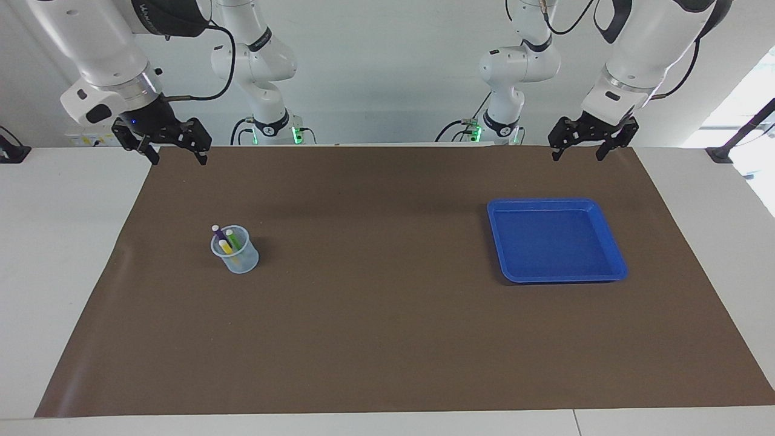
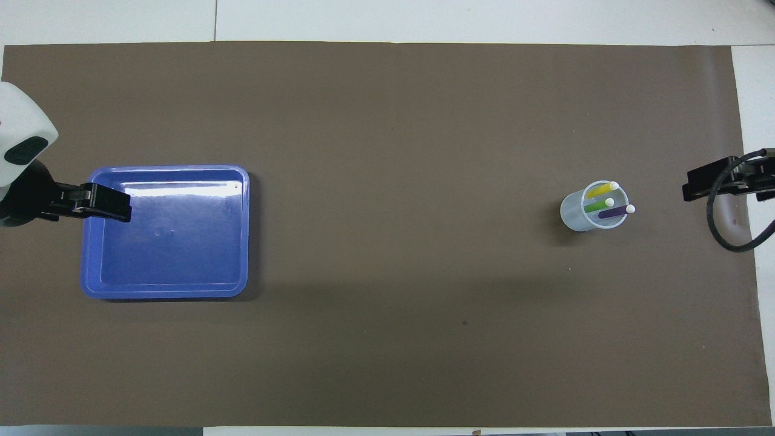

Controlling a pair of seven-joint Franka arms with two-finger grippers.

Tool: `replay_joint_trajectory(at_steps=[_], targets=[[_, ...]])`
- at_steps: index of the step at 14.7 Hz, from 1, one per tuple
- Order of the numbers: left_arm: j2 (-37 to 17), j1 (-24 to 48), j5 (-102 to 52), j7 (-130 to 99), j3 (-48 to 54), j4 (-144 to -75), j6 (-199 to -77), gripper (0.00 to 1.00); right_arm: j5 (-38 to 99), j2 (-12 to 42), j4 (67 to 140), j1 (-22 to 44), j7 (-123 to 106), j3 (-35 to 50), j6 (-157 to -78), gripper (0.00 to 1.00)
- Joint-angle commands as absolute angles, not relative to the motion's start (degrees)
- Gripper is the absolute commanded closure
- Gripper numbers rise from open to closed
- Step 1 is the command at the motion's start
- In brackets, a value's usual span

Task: Right arm passes pens to left for tray arrangement
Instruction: 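Reach the right gripper into the white cup and grasp the green pen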

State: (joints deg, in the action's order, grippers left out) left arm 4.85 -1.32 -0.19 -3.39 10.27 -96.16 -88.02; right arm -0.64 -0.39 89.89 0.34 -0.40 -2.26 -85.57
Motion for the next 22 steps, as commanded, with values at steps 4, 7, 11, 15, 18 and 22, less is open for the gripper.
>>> replay_joint_trajectory(at_steps=[4,7,11,15,18,22], targets=[[5.71,-1.76,-0.35,-3.43,10.28,-96.42,-87.19,0.0,-0.44,-1.49,91.32,0.0,0.62,-1.49,-85.69,0.0],[5.71,-1.67,-0.35,-3.43,10.28,-96.42,-87.19,0.0,-0.35,-1.58,91.84,0.0,0.61,-1.49,-86.04,0.0],[5.71,-1.67,-0.35,-3.43,10.28,-96.42,-87.19,0.0,-0.35,-6.23,104.73,0.0,0.44,-1.49,-98.85,0.0],[5.71,-1.76,-0.35,-3.43,10.28,-96.42,-87.19,0.0,-0.44,-5.72,111.35,0.09,0.44,-1.49,-107.04,0.01],[5.71,-1.76,-0.35,-3.43,10.28,-96.42,-87.19,0.0,-0.44,-2.3,113.2,2.45,0.44,-1.41,-112.57,0.0],[5.71,-1.76,-0.35,-3.43,10.28,-96.42,-87.19,0.0,-0.53,-1.32,118.28,4.22,0.18,-1.41,-119.6,0.06]])
